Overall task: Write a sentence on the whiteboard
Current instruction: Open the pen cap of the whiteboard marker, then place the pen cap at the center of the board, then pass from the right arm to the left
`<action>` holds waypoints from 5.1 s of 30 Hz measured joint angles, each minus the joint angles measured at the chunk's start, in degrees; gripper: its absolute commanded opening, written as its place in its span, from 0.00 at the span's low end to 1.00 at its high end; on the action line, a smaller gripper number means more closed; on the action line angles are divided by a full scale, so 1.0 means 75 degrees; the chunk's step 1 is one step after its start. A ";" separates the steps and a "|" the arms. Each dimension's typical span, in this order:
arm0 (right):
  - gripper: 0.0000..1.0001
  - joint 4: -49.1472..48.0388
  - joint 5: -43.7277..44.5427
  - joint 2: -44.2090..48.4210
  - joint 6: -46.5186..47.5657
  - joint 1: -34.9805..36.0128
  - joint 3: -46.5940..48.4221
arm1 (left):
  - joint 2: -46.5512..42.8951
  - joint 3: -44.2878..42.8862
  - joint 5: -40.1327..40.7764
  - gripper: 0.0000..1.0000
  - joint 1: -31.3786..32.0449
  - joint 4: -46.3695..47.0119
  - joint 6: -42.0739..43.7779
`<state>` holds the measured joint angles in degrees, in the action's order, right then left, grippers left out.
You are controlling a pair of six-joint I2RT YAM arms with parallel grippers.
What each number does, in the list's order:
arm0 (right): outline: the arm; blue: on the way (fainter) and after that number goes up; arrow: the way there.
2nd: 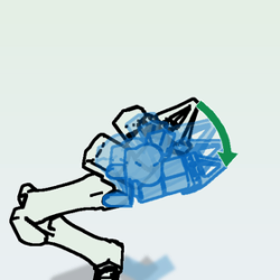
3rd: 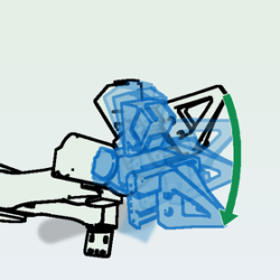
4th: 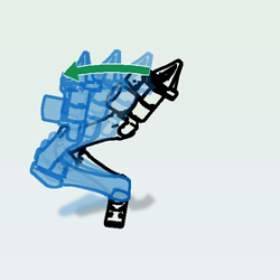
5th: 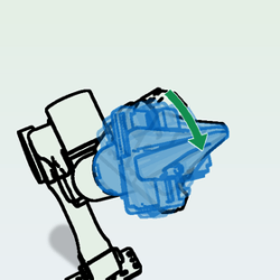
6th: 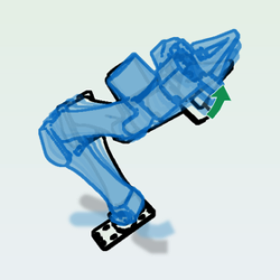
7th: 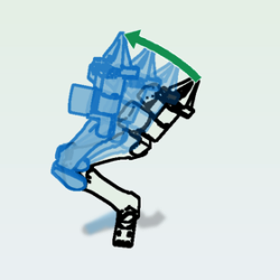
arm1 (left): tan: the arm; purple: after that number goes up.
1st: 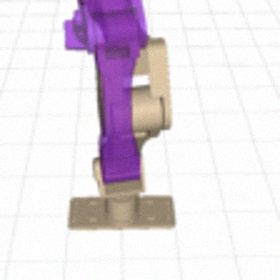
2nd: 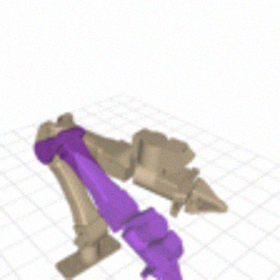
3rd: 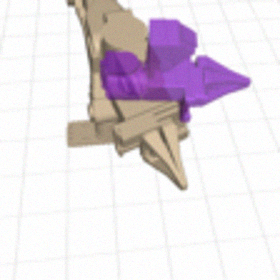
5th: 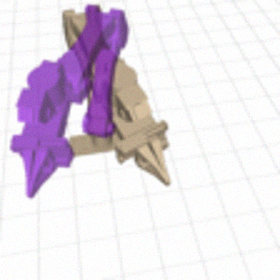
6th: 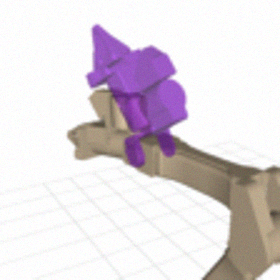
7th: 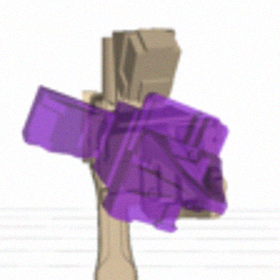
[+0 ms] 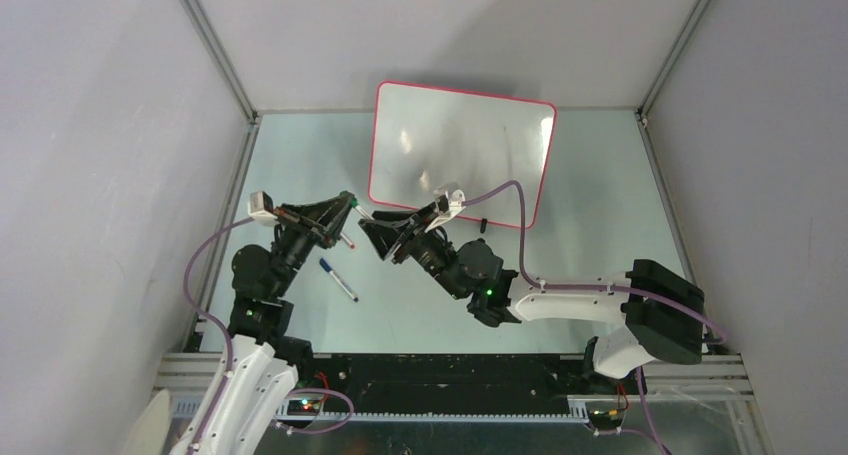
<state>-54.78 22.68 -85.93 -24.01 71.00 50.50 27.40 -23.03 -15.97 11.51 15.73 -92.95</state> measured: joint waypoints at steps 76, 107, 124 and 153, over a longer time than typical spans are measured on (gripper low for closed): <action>0.00 0.2302 0.0662 0.2547 -0.0187 -0.1099 -0.1032 | 0.3121 -0.0122 0.2739 0.00 -0.1239 -0.5176 0.2658; 0.00 0.2460 0.0857 0.2943 -0.0178 -0.1177 -0.1256 | 0.2882 -0.0067 0.2824 0.50 -0.1201 -0.4261 0.3252; 0.00 0.4718 -0.1107 0.3325 -0.0895 -0.3019 -0.0903 | 0.0994 0.0857 0.0134 0.99 0.0650 -0.0058 0.5735; 0.00 1.1465 -0.3206 0.1655 0.0516 -0.3351 0.2396 | 0.1641 0.1880 0.3010 0.72 0.5552 0.1958 1.3202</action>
<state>31.20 -1.37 -73.52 -20.14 45.87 68.47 39.70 -8.93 6.61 53.15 30.41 6.07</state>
